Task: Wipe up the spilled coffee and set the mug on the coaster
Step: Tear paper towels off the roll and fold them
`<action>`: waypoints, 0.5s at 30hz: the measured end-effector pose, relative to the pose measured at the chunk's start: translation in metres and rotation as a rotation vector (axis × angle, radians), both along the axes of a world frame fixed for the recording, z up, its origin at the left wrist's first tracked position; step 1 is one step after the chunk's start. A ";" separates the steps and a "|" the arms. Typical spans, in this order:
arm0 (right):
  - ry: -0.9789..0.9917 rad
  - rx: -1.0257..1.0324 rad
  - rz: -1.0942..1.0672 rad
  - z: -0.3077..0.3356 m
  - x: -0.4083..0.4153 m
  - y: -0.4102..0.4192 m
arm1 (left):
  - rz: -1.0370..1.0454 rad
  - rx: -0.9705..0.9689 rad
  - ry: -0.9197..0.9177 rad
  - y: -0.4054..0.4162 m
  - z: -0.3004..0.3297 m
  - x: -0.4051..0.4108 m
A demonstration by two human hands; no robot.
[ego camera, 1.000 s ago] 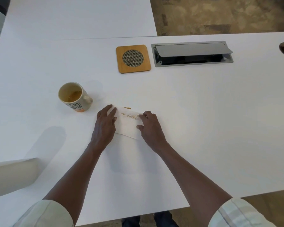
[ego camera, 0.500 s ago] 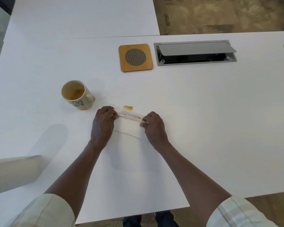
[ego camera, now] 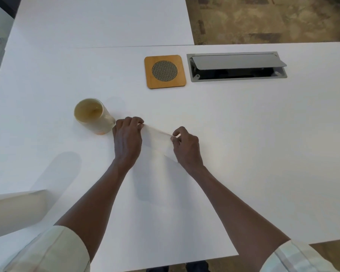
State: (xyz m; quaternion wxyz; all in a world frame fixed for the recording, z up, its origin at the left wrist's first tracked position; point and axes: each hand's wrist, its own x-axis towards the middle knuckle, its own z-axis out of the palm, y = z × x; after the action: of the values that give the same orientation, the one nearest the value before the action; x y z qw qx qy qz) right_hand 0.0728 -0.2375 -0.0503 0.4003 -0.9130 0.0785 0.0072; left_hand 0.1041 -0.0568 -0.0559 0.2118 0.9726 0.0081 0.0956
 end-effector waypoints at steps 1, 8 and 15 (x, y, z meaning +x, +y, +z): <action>0.005 -0.031 -0.004 0.000 0.004 -0.001 | 0.007 -0.012 0.040 -0.002 0.000 0.005; -0.142 -0.510 0.244 -0.009 0.012 0.008 | 0.156 -0.254 0.163 -0.008 -0.002 0.011; 0.077 -0.326 -0.053 0.001 0.009 0.053 | 0.273 -0.374 0.247 -0.003 -0.001 0.002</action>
State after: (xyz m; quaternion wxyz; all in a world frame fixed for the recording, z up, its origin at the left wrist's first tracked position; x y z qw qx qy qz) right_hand 0.0818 -0.1850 -0.0497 0.2436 -0.9625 0.1180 0.0187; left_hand 0.1064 -0.0594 -0.0569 0.3705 0.9107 0.1824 0.0004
